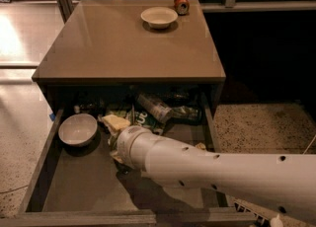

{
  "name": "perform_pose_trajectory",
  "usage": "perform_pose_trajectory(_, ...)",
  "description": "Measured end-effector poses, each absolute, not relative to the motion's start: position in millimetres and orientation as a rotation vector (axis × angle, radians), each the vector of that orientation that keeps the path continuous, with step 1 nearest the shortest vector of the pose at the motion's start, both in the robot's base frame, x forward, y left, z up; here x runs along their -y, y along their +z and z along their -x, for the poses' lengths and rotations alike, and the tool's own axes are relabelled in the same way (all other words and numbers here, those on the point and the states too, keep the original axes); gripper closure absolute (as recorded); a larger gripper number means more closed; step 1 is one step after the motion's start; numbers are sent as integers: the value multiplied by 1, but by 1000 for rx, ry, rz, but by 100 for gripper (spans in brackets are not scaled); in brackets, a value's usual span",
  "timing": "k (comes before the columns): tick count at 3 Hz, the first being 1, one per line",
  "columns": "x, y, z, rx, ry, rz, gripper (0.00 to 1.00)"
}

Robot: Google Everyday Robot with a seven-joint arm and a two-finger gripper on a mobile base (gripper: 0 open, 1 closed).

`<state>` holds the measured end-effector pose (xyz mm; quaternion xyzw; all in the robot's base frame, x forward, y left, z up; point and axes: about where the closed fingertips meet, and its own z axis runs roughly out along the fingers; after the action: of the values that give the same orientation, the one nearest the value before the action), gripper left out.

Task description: Pick green jalapeno chip bag from top drawer and place on counter

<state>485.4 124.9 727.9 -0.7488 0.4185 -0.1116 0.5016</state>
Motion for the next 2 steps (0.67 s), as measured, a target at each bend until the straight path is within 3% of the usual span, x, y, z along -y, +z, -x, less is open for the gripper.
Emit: perform_pose_trajectory(2,-128,731,-484,-998,-268,1812,83)
